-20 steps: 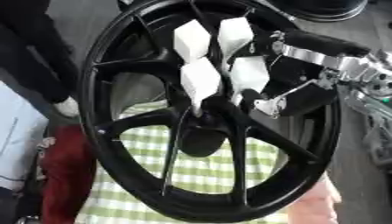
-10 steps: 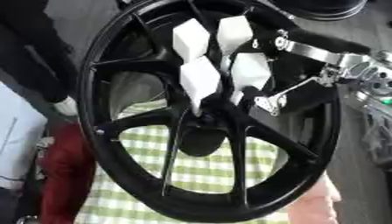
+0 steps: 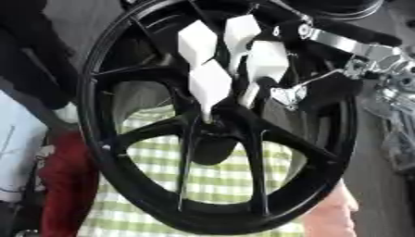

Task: Pull the pin out of the wheel hub.

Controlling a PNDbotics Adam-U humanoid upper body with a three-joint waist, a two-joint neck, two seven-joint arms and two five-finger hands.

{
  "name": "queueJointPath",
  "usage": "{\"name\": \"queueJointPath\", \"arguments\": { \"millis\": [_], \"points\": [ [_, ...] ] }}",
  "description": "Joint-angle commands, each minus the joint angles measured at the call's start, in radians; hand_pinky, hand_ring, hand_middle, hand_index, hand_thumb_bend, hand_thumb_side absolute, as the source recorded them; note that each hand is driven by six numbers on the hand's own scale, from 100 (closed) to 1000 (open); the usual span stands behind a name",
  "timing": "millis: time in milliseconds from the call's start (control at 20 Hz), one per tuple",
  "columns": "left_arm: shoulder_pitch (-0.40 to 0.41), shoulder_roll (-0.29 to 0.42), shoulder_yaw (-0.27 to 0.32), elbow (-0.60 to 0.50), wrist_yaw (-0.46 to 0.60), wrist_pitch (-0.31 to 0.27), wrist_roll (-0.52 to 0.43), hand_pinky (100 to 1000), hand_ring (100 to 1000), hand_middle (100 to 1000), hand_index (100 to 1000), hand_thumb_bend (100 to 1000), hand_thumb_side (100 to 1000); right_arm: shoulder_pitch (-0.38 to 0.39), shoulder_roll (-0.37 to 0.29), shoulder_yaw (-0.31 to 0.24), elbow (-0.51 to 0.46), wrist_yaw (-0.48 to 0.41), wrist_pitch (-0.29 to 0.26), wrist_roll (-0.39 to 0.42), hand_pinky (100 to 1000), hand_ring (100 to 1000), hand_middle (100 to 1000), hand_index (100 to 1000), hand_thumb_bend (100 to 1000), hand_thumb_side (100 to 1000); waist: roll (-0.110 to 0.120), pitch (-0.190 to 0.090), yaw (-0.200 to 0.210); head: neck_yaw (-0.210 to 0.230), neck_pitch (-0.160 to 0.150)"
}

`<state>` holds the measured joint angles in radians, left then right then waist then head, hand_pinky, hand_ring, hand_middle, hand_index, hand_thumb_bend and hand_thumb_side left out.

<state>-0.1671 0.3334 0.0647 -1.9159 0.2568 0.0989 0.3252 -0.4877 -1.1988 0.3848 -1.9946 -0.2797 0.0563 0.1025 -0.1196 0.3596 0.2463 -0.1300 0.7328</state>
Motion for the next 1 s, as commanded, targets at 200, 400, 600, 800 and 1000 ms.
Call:
{"name": "queueJointPath", "arguments": {
  "millis": [200, 400, 600, 800, 1000],
  "points": [
    [-0.008, 0.012, 0.005, -0.009, 0.001, -0.002, -0.004, 561, 869, 874, 711, 238, 901, 0.011, -0.062, -0.059, -0.005, -0.024, -0.053, -0.032, 585, 288, 196, 400, 100, 183, 0.010, -0.025, -0.006, -0.002, -0.003],
    [-0.008, 0.009, 0.007, -0.008, 0.000, -0.002, -0.005, 562, 870, 875, 711, 238, 899, 0.068, -0.086, -0.111, -0.005, -0.026, -0.081, -0.070, 584, 288, 196, 398, 100, 175, 0.017, -0.029, -0.013, 0.003, -0.009],
    [-0.005, 0.005, 0.017, -0.011, -0.002, -0.005, 0.002, 562, 870, 876, 712, 238, 896, 0.219, -0.096, -0.225, -0.005, -0.033, -0.096, -0.168, 590, 287, 195, 401, 100, 191, 0.026, -0.028, -0.033, 0.015, -0.019],
    [-0.001, 0.002, 0.033, -0.018, -0.005, -0.011, 0.018, 562, 871, 877, 713, 236, 892, 0.412, -0.004, -0.394, -0.005, -0.077, -0.107, -0.324, 606, 282, 186, 399, 100, 279, 0.037, -0.023, -0.061, 0.035, -0.028],
    [0.002, 0.001, 0.046, -0.023, -0.009, -0.016, 0.034, 563, 872, 878, 714, 235, 889, 0.565, 0.170, -0.565, -0.005, -0.136, -0.143, -0.481, 617, 279, 181, 396, 100, 415, 0.047, -0.019, -0.083, 0.056, -0.037]
  ]
}}
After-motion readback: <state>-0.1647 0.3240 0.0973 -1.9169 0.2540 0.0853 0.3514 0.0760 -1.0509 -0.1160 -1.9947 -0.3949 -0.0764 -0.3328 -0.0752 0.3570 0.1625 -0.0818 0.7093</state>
